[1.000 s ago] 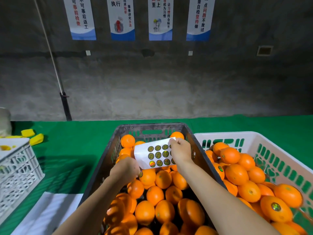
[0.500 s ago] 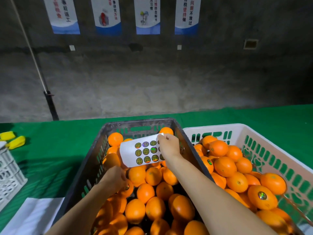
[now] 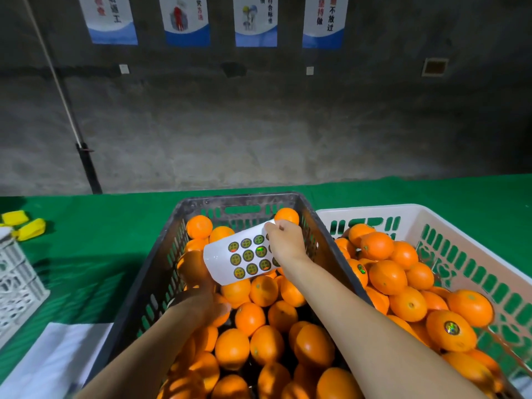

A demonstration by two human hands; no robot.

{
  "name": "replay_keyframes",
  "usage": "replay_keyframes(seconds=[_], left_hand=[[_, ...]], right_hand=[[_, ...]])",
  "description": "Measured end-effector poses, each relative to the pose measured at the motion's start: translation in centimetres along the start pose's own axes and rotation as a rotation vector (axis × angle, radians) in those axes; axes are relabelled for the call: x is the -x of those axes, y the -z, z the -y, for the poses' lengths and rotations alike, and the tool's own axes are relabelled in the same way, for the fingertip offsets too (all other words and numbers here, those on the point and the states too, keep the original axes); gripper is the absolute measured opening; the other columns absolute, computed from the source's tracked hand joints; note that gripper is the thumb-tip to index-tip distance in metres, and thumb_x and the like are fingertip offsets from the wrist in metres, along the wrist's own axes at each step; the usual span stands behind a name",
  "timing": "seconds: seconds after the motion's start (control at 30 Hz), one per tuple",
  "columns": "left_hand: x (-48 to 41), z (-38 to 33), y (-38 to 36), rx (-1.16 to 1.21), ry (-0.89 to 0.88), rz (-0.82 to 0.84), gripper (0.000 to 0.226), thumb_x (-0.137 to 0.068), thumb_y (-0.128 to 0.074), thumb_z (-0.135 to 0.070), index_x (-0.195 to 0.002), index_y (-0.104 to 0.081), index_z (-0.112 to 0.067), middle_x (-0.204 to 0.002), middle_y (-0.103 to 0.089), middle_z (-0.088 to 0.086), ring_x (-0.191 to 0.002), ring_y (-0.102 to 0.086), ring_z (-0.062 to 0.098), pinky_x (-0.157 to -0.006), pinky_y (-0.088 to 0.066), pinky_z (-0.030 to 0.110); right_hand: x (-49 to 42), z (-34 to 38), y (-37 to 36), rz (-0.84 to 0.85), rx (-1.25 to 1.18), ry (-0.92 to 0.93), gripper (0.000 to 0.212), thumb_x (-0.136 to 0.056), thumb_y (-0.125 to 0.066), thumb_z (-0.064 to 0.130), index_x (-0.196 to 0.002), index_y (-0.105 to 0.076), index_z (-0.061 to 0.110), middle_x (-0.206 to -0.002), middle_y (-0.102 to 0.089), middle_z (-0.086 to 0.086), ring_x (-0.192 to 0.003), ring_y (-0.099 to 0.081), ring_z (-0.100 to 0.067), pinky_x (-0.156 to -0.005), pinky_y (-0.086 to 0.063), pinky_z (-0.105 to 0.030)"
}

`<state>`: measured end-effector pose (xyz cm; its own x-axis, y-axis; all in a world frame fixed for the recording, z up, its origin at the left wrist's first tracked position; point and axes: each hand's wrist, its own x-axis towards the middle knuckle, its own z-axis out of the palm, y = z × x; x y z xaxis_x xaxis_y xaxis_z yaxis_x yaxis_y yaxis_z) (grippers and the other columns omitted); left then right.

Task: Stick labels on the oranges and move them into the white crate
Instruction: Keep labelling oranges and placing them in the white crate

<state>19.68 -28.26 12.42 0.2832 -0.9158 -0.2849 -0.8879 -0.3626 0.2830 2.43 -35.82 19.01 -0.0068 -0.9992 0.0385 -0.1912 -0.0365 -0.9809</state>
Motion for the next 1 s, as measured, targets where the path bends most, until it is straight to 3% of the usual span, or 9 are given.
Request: replay_keyframes(seconds=[0.1,0.27,0.33,0.4,0.5,0.63,0.77,0.87,1.0], left_hand=[[0.5,-0.1,-0.7,-0.056,-0.031,0.101,0.077,-0.092,-0.059,-0.049,-0.148,-0.016,-0.019,-0.145,-0.043,0.01,-0.127,-0.051,0.028,-0.091,-0.044,0.036],[0.3,-0.5,0.0,0.003,-0.028,0.017,0.067,-0.096,-0.057,-0.033,-0.147,-0.017,-0.017,-0.117,-0.049,0.006,-0.099,-0.055,0.022,-0.073,-0.044,0.029],[0.0,-0.9,0.4,0.053,-0.054,-0.078,0.057,-0.097,-0.054,-0.027,-0.146,-0.031,-0.009,-0.128,-0.053,0.012,-0.111,-0.056,0.028,-0.078,-0.046,0.031],[0.7,-1.4,1.0,0.038,-0.044,-0.056,0.057,-0.094,-0.058,-0.026,-0.142,-0.035,-0.006,-0.127,-0.055,0.012,-0.117,-0.057,0.027,-0.086,-0.046,0.031],[1.1,-1.7,1.3,0.077,0.02,-0.101,0.071,-0.091,-0.062,-0.041,-0.141,-0.025,-0.006,-0.114,-0.058,0.011,-0.101,-0.06,0.026,-0.074,-0.044,0.032],[0.6,-2.7,2.2,0.39,0.022,-0.339,0.082,-0.081,-0.07,-0.054,-0.13,-0.023,-0.007,-0.123,-0.048,0.018,-0.107,-0.053,0.032,-0.084,-0.047,0.042],[1.0,-3.6,3.1,0.657,-0.135,-0.611,0.076,-0.072,-0.07,-0.064,-0.125,-0.038,-0.022,-0.111,-0.052,-0.001,-0.095,-0.054,0.021,-0.085,-0.048,0.041],[1.6,-4.5,3.8,0.707,-0.279,-0.69,0.051,-0.075,-0.055,-0.078,-0.082,-0.052,-0.028,-0.076,-0.059,-0.007,-0.07,-0.059,0.014,-0.065,-0.052,0.038],[2.8,-5.3,4.3,0.853,-0.348,-0.726,0.045,-0.078,-0.047,-0.075,-0.084,-0.052,-0.03,-0.074,-0.066,-0.007,-0.064,-0.064,0.004,-0.051,-0.044,0.02]], right_hand=[[0.0,0.0,-0.1,0.002,0.015,0.004,0.042,-0.093,-0.051,0.018,-0.059,-0.027,0.023,-0.049,-0.028,0.005,-0.048,-0.027,-0.015,-0.051,-0.026,-0.03],[0.0,-0.1,0.0,0.006,0.019,0.029,0.042,-0.094,-0.051,0.018,-0.06,-0.026,0.022,-0.052,-0.026,0.004,-0.051,-0.027,-0.015,-0.052,-0.025,-0.031],[0.2,-0.2,0.1,-0.027,0.074,0.082,0.043,-0.098,-0.05,0.019,-0.061,-0.027,0.021,-0.051,-0.027,0.005,-0.049,-0.026,-0.012,-0.05,-0.023,-0.029],[0.5,-0.2,0.3,-0.112,0.128,0.138,0.04,-0.102,-0.047,0.022,-0.063,-0.036,0.019,-0.051,-0.038,0.005,-0.047,-0.034,-0.009,-0.047,-0.025,-0.024],[0.7,0.3,0.7,-0.245,0.191,0.203,0.03,-0.105,-0.041,0.026,-0.083,-0.054,0.01,-0.07,-0.054,-0.002,-0.063,-0.051,-0.017,-0.053,-0.036,-0.032],[0.7,0.5,0.7,-0.289,0.205,0.227,0.03,-0.108,-0.036,0.027,-0.086,-0.052,0.015,-0.072,-0.053,0.001,-0.067,-0.053,-0.014,-0.054,-0.04,-0.029],[0.4,0.5,0.9,-0.342,0.153,0.185,0.031,-0.108,-0.033,0.027,-0.085,-0.05,0.016,-0.08,-0.056,-0.002,-0.075,-0.055,-0.018,-0.059,-0.039,-0.03],[0.6,0.1,0.8,-0.26,0.219,0.219,0.029,-0.106,-0.036,0.025,-0.08,-0.047,0.016,-0.071,-0.051,-0.002,-0.066,-0.052,-0.019,-0.053,-0.036,-0.032],[1.2,0.6,0.0,0.049,0.204,0.244,0.031,-0.096,-0.048,0.018,-0.065,-0.043,0.018,-0.058,-0.043,0.004,-0.055,-0.041,-0.011,-0.055,-0.032,-0.034]])
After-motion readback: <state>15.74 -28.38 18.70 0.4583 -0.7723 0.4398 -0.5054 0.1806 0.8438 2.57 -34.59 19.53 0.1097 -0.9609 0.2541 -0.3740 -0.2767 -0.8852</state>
